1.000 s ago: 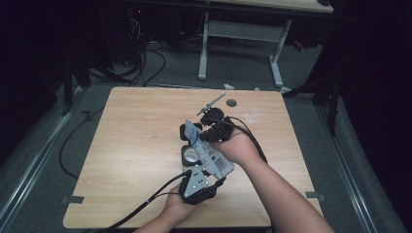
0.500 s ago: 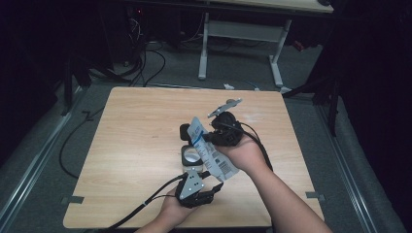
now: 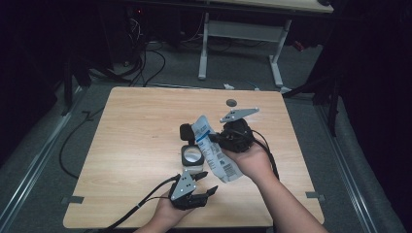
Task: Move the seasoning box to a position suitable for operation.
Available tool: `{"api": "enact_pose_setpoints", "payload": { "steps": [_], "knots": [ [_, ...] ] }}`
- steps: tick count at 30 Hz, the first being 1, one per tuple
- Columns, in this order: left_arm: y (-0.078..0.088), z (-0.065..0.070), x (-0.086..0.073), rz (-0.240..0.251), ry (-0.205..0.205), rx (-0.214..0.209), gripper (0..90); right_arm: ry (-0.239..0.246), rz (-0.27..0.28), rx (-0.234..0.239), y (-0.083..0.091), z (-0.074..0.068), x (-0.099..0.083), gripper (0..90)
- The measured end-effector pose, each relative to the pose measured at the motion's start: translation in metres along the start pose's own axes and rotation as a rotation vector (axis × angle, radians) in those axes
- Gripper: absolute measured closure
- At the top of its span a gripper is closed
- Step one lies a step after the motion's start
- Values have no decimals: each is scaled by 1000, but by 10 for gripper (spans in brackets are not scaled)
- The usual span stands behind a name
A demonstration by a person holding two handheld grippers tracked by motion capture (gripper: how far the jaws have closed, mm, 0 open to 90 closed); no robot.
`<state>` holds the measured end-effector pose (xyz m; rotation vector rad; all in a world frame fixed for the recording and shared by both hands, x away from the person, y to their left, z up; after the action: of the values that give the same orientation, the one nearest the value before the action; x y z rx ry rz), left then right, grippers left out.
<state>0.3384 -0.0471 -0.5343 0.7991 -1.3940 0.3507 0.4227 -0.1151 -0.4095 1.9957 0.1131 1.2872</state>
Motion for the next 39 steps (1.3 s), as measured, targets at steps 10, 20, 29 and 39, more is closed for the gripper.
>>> {"api": "enact_pose_setpoints", "payload": {
  "steps": [10,20,29,39],
  "knots": [
    [10,-18,-7,-1,33,19,411,18,124,-37,16,6,-9,900],
    [23,-37,-17,-14,31,59,412,3,201,-118,26,28,-43,899],
    [32,-53,-19,-12,18,100,416,34,283,-190,33,46,-67,899],
    [40,-70,-22,-17,21,136,420,108,367,-270,33,62,-78,898]
  ]
}}
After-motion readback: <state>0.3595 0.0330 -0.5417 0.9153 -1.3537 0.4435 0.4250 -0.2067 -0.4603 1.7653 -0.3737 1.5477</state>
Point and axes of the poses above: each handheld gripper's, and its own axes: y roughly backward along the jaws, x roughly out of its top, z roughly to its right, the point moved 9 cm from there along -y, roughly forward along the jaws, and after that the axes turned 14 degrees about x, right-handed, at the moved point
